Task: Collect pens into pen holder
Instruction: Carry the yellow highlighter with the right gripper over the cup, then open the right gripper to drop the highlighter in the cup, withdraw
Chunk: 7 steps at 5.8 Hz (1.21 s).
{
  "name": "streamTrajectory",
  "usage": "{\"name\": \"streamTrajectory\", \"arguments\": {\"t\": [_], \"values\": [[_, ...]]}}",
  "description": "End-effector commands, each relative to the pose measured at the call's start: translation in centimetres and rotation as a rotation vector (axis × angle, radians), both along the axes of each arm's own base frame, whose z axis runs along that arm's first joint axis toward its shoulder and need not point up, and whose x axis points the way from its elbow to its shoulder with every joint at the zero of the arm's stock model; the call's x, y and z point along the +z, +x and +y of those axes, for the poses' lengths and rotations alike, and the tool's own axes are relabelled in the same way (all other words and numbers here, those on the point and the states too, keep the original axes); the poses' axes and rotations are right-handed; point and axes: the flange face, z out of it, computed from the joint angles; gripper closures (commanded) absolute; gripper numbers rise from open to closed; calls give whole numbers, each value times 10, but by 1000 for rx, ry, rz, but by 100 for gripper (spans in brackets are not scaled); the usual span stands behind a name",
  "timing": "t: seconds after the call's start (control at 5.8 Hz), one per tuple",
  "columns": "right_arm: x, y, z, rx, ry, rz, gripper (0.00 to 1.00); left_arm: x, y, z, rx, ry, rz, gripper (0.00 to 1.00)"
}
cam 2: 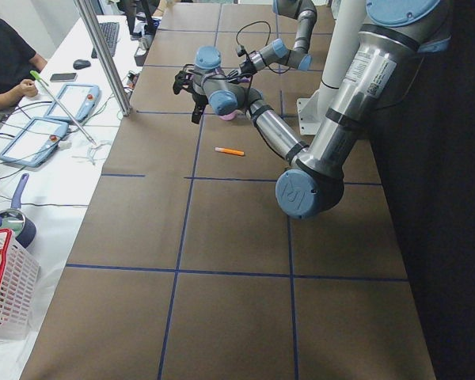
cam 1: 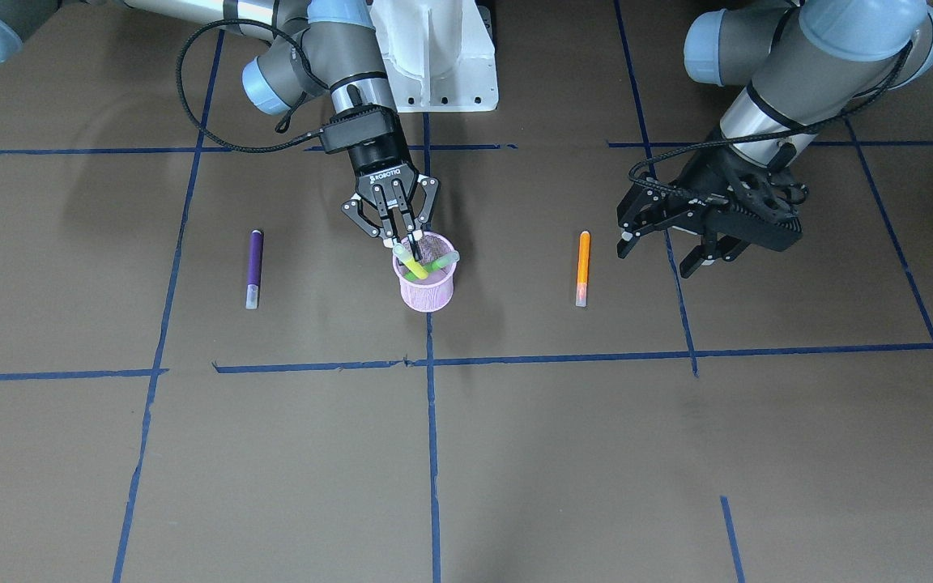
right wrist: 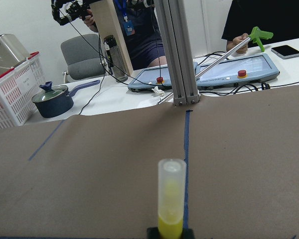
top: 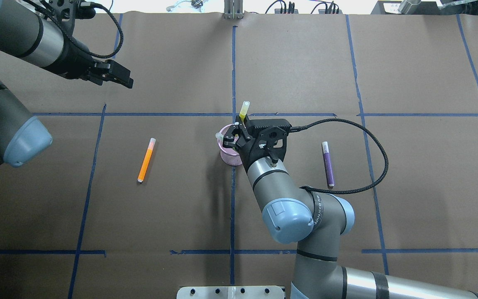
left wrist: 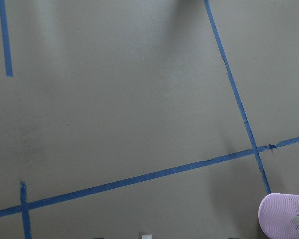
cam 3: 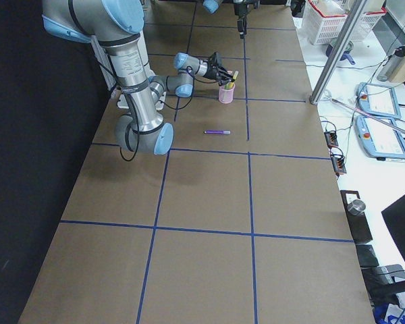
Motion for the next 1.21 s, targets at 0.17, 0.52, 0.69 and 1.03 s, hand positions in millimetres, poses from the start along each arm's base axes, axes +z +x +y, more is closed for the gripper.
{"name": "streamTrajectory", "arguments": {"t": [0.17,0.52,0.69,1.03], "values": [[-2,-3,4,17,5,8,33,0,0,0,0,0,-1,13],[-18,9,6,11,15,-32,28,-1,0,0,0,1,2,11],[-29,25,5,-5,20,-68,29,0,0,0,0,-1,0,10],[-9,48,-18,-117,-45,-101,30,3,1,-2,-4,-6,-5,0]]}}
